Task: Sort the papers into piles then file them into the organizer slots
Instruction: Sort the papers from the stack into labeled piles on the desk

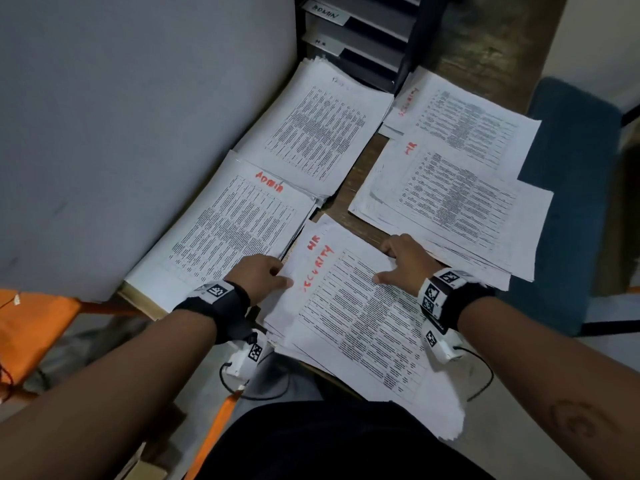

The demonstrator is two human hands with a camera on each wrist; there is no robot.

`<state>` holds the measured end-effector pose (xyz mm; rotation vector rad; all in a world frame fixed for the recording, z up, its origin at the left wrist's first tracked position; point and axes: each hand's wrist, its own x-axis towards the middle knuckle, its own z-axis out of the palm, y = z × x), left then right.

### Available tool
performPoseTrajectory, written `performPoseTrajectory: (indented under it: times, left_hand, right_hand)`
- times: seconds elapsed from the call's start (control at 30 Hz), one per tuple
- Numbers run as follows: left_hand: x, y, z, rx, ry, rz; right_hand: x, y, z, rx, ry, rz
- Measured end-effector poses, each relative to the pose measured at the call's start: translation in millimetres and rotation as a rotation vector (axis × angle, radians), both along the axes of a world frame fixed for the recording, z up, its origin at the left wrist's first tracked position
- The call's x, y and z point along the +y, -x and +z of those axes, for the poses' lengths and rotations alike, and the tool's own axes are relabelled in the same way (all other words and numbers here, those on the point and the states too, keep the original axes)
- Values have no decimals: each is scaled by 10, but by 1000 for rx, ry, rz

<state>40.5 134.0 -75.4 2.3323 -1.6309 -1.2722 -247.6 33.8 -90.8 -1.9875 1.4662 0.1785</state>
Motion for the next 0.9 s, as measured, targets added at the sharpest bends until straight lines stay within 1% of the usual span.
performPoseTrajectory:
  times: [0.07,0.17,0.23,0.27,0.33,0.37,0.4,0.5,0.63,0.7,0.73,0.8,0.87,0.9]
  left_hand:
    - [40,2,23,-43,21,6]
    - [84,29,39,-49,4,-19]
    - [131,66,59,-77,88,-32]
    - [163,98,49,-155,154,-98]
    - [231,205,17,-346,227,-315]
    - [266,267,9,-388,212,-391]
    - [289,319,-9,-389,155,-409]
    - [286,406,-17,-313,-5,-302]
    - [131,402,72,-169,-122,-71]
    - [57,392,108,-83,-160,2]
    - [33,393,118,-53,-159,2]
    - [8,405,145,-3,-152,-62]
    - [-5,410,182,31,-100,-117]
    - [-13,394,201,68,-58,-106]
  right_hand:
    - [20,-3,-10,-4,6,-11]
    - [48,-25,-7,-40,14,-31]
    - [80,-37,-20,-38,29,-24]
    - [99,-37,-31,-40,38,-26]
    - [123,-31,-58,-48,50,-44]
    - [132,-30,-62,-50,54,-47]
    - [133,-27,-70,-47,58,-46]
    - [117,-32,-85,-26,44,-42]
    - [85,-44,-109,-4,-3,-61]
    - [84,-46,-130,-9,-2,-81]
    - [86,-46,-134,-14,-5,-91]
    - [82,-47,-138,-22,-22,-102]
    - [51,-35,-126,-32,-36,-108]
    - [31,-21,-111,-57,-28,-120]
